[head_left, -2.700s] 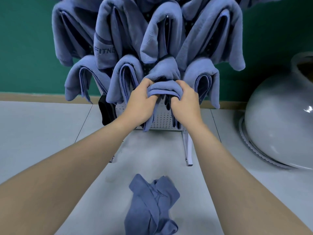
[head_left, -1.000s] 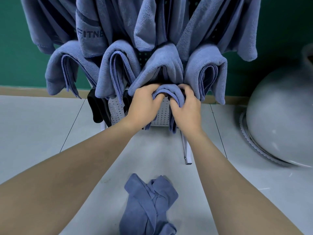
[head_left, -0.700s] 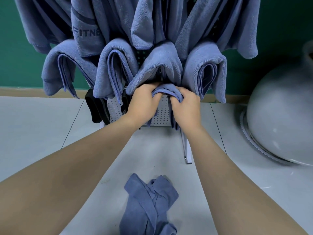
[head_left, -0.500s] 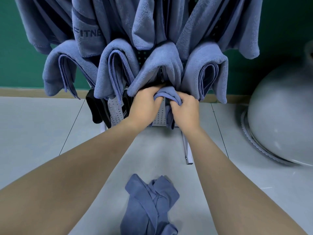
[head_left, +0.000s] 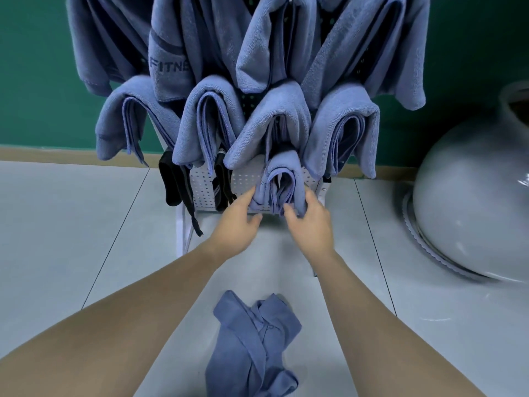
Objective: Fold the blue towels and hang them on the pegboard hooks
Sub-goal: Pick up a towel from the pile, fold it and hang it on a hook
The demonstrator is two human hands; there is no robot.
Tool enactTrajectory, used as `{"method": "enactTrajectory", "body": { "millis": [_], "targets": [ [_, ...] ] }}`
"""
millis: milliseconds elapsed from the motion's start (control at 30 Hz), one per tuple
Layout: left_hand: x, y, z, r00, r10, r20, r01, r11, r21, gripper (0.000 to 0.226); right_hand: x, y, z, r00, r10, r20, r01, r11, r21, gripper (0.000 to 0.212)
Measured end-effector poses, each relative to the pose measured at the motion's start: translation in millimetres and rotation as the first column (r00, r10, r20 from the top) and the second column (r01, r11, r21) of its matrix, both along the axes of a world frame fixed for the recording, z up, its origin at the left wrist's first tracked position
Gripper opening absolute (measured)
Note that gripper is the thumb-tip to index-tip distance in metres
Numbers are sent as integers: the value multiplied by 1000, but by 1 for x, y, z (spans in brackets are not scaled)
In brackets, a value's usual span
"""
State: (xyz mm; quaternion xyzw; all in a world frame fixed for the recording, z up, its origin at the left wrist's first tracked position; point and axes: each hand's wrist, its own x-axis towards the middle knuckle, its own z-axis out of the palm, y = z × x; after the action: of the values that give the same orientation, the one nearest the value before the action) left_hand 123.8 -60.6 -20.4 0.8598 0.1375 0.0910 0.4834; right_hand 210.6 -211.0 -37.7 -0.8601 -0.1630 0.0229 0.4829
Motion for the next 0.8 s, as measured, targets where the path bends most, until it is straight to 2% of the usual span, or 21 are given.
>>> {"method": "enactTrajectory", "body": {
  "millis": [100, 167, 233, 300, 433, 500, 567, 667, 767, 800],
  "targets": [
    [-22, 7, -17, 983, 31, -181, -26, 999, 30, 63, -13, -14, -25, 991, -3, -131, -5, 998, -65, 60],
    [-37, 12, -35, 963, 21, -268, 9, 994, 112, 60, -22, -22, -40, 970, -22, -244, -24, 982, -187, 68],
    [-55, 15, -56, 947, -33, -320, 84, 986, 146, 57, -36, -33, -59, 920, -27, -390, -100, 948, -302, 67],
    [-72, 16, -75, 912, -120, -392, 169, 981, 92, 57, -55, -45, -80, 860, -12, -511, -196, 915, -351, 62],
    [-100, 7, -109, 772, -331, -543, 413, 910, 33, 59, -90, -70, -114, 756, 29, -654, -347, 864, -363, 61],
    [-108, -4, -119, 707, -405, -579, 515, 857, 29, 55, -99, -77, -128, 734, 61, -677, -398, 845, -356, 38],
    [-113, -13, -131, 659, -456, -598, 581, 814, 20, 41, -104, -78, -136, 749, 89, -656, -430, 818, -381, 27],
    [-119, -20, -145, 634, -460, -622, 666, 733, 138, 15, -111, -72, -142, 788, 94, -608, -436, 783, -444, 24],
    [-123, -22, -155, 671, -432, -603, 665, 710, 231, 22, -120, -67, -152, 791, 81, -606, -433, 775, -461, 35],
    [-123, -22, -156, 686, -415, -597, 652, 714, 253, 17, -122, -65, -153, 784, 78, -616, -432, 781, -451, 36]
  ]
}}
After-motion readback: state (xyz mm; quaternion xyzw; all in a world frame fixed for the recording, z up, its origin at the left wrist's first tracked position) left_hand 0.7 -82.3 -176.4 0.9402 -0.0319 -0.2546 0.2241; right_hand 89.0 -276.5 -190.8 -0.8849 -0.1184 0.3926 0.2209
